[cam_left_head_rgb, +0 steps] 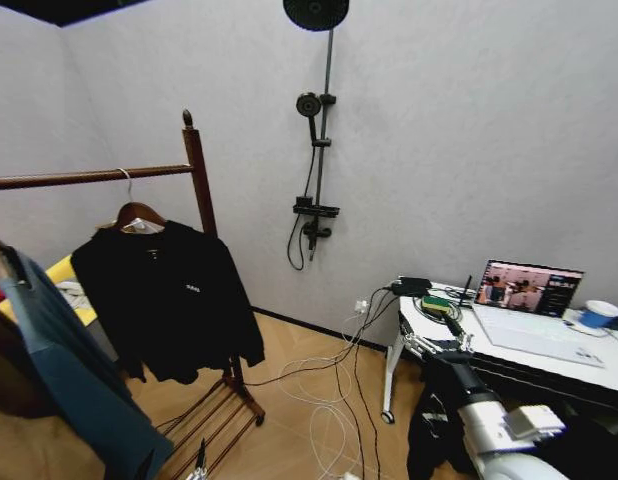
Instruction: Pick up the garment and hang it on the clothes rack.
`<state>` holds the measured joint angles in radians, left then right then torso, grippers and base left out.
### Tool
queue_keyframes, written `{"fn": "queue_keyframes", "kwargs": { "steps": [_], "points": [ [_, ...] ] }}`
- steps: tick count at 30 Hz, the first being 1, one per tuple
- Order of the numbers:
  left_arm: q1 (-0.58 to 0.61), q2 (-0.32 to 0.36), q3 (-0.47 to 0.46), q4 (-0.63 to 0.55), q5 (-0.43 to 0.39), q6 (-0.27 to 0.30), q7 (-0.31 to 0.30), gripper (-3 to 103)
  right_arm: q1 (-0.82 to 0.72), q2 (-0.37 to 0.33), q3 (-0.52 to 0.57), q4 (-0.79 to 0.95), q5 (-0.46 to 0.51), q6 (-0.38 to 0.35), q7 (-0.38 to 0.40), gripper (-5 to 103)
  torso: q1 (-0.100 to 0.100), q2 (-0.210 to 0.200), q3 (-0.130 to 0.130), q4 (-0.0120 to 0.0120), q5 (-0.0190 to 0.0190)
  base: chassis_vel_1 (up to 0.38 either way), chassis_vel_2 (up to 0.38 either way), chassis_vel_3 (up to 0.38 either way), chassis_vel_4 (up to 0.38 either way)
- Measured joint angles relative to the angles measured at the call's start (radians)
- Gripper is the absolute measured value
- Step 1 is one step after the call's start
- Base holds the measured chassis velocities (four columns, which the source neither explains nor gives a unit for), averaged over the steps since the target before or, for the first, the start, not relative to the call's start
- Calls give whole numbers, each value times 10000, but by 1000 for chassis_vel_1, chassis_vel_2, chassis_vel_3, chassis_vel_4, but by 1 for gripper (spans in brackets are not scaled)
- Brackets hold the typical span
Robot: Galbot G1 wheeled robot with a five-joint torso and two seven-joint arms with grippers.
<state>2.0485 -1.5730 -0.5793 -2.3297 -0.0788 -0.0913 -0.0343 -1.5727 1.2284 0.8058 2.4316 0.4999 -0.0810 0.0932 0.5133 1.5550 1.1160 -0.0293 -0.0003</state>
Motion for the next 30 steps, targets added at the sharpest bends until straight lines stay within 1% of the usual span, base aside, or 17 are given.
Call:
{"fn": "queue_keyframes", "kwargs": {
  "steps": [2,3,4,5,6,10,11,18,30],
  "points": [
    [0,0,1,0,0,0,0,100,0,0,0,-1,0,0,0,100,-1,-1,0,-1,0,-130,-177,-149,-146],
    [-1,0,5,0,0,0,1,100,0,-1,1,-2,0,0,0,100,1,-1,2,0,11,-118,-164,-141,-82],
    [-1,0,5,0,0,0,1,100,0,-1,1,-2,0,0,0,100,1,-1,2,0,11,-118,-164,-141,-82],
    [0,-1,5,1,0,1,1,100,0,-2,1,-3,0,-1,1,100,0,-1,1,5,12,-118,-164,-141,-73],
    [0,0,4,1,0,0,1,100,0,-2,1,-2,0,0,1,100,-2,1,0,3,1,-140,-139,-73,-95],
    [0,-1,4,0,0,0,1,100,0,-2,0,-3,0,0,1,100,-1,-1,1,4,7,-130,-124,-116,-119],
    [0,0,2,0,0,0,1,100,0,-2,0,-2,0,0,1,100,-1,0,0,3,0,-105,-111,-130,-159],
    [0,0,0,0,0,0,-1,100,0,-2,0,-2,0,-1,1,100,0,0,0,3,1,-110,-113,-134,-150],
    [0,0,3,1,0,0,0,100,0,-2,0,-1,0,-1,1,100,0,0,1,1,4,-89,-109,-98,-85]
  ]
}}
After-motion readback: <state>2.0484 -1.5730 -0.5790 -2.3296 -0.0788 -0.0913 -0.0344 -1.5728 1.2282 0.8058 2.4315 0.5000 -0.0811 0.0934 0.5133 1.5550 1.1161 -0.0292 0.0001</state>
